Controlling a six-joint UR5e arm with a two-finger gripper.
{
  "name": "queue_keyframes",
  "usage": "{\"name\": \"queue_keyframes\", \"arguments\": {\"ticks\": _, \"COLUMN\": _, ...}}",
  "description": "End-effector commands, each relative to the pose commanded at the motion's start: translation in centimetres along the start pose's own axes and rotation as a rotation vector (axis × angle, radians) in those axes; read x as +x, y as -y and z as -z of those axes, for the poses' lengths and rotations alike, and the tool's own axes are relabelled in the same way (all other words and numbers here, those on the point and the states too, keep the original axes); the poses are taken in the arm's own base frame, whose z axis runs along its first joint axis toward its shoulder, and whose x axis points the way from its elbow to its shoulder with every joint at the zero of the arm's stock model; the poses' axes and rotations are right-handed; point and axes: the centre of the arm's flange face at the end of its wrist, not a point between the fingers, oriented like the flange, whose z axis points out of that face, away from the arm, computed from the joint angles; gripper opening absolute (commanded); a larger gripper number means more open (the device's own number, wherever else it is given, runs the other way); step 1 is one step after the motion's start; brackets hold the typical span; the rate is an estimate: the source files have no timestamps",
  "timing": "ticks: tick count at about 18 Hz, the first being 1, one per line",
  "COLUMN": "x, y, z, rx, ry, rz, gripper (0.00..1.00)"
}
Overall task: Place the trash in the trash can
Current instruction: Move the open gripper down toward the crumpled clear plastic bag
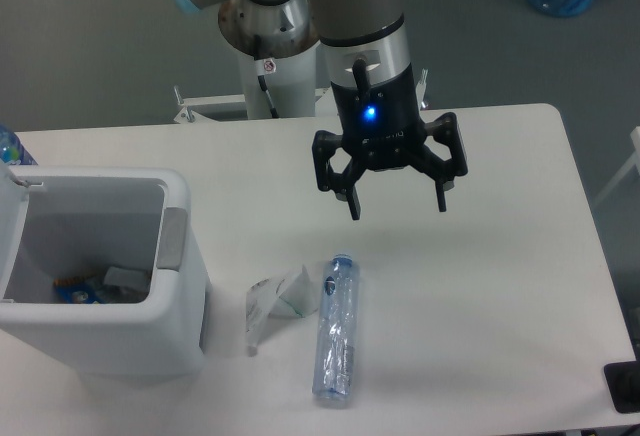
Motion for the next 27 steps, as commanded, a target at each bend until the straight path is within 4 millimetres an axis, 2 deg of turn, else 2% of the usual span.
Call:
{"name": "queue_keyframes", "arguments": {"ticks": 16, "x": 0.2, "y": -0.1, "z": -0.6, "rx": 0.0, "ry": -0.001, "rz": 0.012, "gripper": 1.0}}
{"name": "queue_keyframes", "arguments": {"ticks": 21, "x": 0.6, "y": -0.4, "z": -1.7, "rx": -0.022, "ry": -0.011, "rz": 0.055, "gripper": 1.0}}
{"name": "queue_keyframes", "arguments": {"ticks": 24, "x": 1.4, "y": -1.4, "z": -3.2, "rx": -0.054, "ry": -0.034, "rz": 0.035, "gripper": 1.0}}
{"name": "queue_keyframes", "arguments": {"ticks": 27, "x": 2.0, "y": -2.7, "z": -5.0, "rx": -0.091, "ry": -0.062, "rz": -0.072, "gripper": 1.0}}
